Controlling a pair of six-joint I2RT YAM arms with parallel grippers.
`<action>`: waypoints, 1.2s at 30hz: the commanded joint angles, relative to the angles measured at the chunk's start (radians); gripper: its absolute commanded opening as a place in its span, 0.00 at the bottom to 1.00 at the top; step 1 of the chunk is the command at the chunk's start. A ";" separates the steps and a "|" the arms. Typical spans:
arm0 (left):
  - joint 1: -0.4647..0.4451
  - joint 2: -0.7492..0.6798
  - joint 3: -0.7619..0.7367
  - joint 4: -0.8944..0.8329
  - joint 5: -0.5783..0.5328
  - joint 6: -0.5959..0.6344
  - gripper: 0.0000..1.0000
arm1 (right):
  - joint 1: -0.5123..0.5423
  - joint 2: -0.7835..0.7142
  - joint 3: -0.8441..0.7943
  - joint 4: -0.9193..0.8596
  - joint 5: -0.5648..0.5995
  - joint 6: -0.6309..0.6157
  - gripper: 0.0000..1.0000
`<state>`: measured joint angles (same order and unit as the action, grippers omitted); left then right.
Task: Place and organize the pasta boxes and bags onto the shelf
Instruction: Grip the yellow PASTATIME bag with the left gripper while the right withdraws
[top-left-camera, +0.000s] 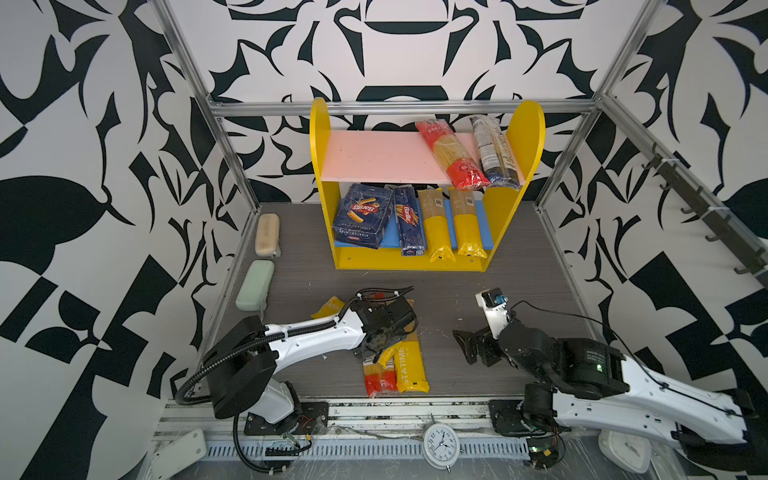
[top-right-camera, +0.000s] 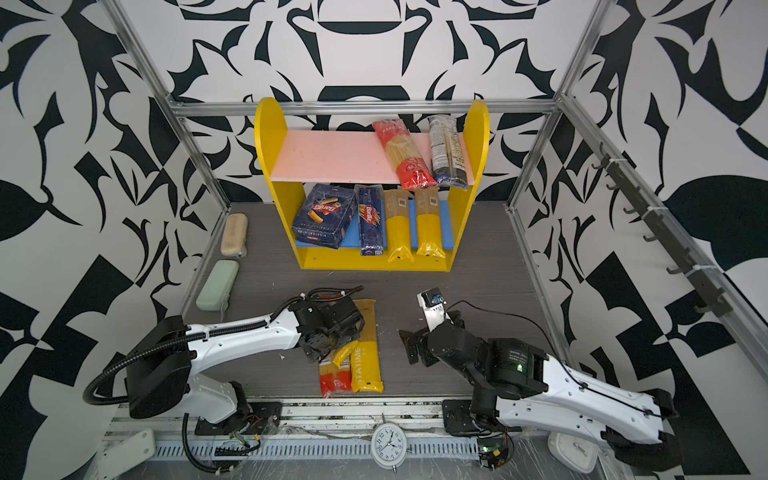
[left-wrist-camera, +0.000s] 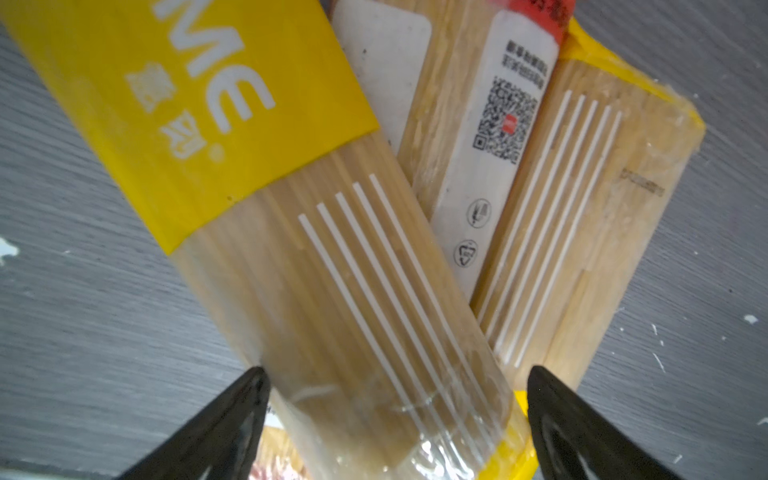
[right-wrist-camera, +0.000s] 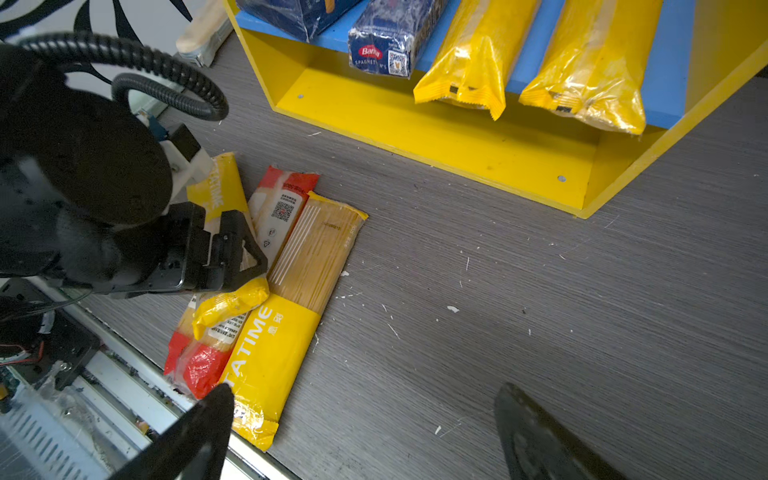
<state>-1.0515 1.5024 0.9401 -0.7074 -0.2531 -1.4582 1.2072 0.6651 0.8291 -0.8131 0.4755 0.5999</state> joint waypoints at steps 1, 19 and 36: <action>0.030 0.029 -0.027 -0.018 0.034 -0.004 0.99 | 0.005 -0.005 -0.004 0.029 0.017 -0.004 1.00; 0.091 -0.117 -0.197 -0.102 0.045 0.016 0.61 | 0.006 -0.004 0.005 0.023 0.037 -0.034 1.00; 0.094 -0.326 -0.145 -0.410 -0.085 0.090 0.00 | 0.005 0.137 0.029 0.139 -0.038 -0.070 1.00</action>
<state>-0.9611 1.1801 0.7040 -0.9962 -0.2291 -1.4071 1.2072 0.7834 0.8238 -0.7460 0.4606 0.5491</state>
